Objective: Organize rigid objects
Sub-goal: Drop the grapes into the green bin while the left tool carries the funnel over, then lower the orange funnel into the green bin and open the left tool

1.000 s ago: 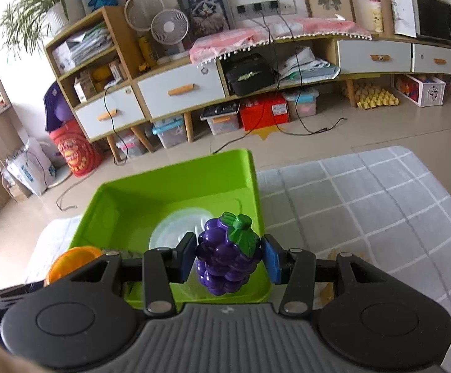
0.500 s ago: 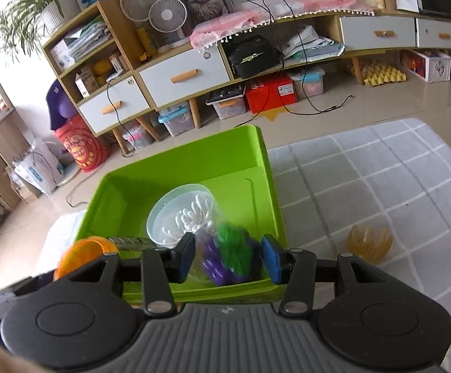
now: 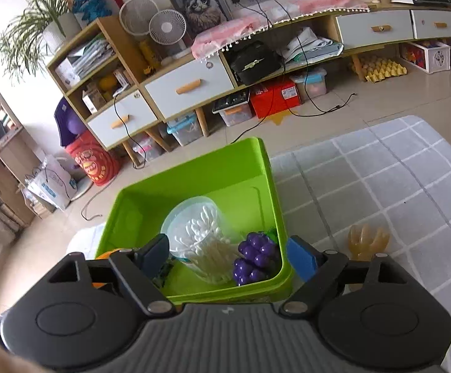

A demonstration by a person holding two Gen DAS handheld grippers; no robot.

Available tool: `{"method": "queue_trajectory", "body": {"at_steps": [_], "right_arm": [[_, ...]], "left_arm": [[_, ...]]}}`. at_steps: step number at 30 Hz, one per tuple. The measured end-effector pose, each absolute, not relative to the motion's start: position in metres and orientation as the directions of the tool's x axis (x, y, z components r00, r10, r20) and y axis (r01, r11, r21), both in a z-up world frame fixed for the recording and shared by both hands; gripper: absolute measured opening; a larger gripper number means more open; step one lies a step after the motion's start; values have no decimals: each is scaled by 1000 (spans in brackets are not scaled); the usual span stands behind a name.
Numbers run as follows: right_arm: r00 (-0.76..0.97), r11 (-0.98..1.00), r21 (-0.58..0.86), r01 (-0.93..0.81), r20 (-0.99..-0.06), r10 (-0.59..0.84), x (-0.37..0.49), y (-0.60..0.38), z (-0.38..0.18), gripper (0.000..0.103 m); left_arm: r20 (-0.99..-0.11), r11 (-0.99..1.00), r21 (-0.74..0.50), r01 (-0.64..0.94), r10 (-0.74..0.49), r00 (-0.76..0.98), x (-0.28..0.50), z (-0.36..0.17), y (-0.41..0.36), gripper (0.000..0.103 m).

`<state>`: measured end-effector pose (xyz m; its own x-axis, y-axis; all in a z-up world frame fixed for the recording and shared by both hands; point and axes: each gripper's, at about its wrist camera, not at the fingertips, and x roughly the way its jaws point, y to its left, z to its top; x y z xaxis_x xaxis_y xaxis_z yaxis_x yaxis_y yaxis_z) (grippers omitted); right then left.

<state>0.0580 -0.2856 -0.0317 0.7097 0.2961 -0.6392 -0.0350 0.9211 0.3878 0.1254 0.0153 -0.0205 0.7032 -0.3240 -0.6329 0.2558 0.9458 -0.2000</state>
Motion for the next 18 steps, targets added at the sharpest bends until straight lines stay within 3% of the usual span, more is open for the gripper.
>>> {"method": "queue_trajectory", "body": {"at_steps": [18], "right_arm": [[683, 936, 346, -63, -669, 293, 37, -291, -23, 63]], "left_arm": [[-670, 946, -153, 286, -312, 673, 98, -9, 12, 101]]}}
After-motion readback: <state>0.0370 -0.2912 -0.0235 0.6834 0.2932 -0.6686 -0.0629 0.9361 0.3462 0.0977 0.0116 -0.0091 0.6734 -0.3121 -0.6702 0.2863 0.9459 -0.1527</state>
